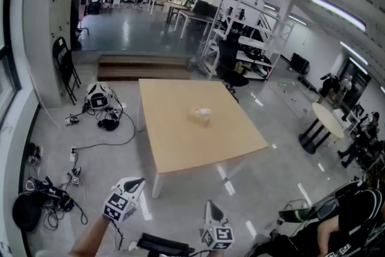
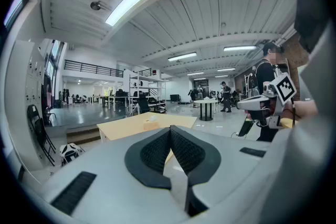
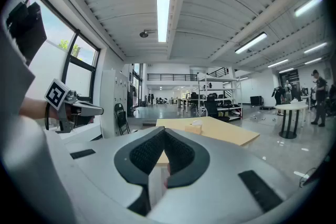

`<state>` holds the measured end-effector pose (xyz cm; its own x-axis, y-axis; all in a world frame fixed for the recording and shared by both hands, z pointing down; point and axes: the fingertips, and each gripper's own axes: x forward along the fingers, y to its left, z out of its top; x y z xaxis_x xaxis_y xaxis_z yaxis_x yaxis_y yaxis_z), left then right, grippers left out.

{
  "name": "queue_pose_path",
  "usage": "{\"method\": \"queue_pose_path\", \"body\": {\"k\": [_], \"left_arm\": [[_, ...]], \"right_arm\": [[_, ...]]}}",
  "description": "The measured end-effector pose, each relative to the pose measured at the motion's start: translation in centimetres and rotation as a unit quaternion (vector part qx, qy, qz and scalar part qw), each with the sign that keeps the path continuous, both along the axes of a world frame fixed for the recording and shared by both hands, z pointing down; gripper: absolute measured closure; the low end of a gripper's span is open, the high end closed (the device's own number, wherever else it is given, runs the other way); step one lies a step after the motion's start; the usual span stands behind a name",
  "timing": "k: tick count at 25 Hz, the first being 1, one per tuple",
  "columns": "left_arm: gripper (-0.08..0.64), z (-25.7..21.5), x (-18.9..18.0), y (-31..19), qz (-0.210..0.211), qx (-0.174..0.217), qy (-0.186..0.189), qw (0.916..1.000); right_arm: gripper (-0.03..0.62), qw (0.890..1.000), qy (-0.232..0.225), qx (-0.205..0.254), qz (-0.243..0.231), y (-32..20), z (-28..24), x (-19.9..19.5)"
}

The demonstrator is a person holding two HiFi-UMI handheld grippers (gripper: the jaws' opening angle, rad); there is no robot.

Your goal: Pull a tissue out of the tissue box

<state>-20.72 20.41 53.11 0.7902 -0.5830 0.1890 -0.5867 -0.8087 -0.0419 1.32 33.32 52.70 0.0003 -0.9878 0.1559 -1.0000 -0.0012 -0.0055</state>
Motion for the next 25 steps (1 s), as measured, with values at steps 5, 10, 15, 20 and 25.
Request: {"method": "queue_pose_path", "body": {"k": [5,10,15,20,25], "left_arm": [[0.554,0.5,0.3,-0.2,0.0,-0.002,0.0,1.0],[0.554,0.7,1.1,-0.3,0.0,-0.005,-0.001,1.0],[0.554,0.6,2.5,-0.7,0.0,-0.006,-0.005,1.0],[0.554,0.7,4.0,-1.2,-0.003,-0.005,-0.006,1.0],[0.554,1.1,5.6,-1.4,-0.007,-0.007,-0.007,0.9999]], "right_arm": [[0.586,1.0,-0.01,0.001,-0.003,-0.3,0.8,0.4],[0.585,1.0,-0.014,0.003,0.001,-0.4,0.7,1.4],[0.586,1.0,-0.009,-0.004,0.008,-0.7,0.8,2.9],[0.584,1.0,-0.009,-0.002,0.003,-1.2,0.8,4.4],[0.585,1.0,-0.012,-0.006,0.001,-1.7,1.6,6.4]]}}
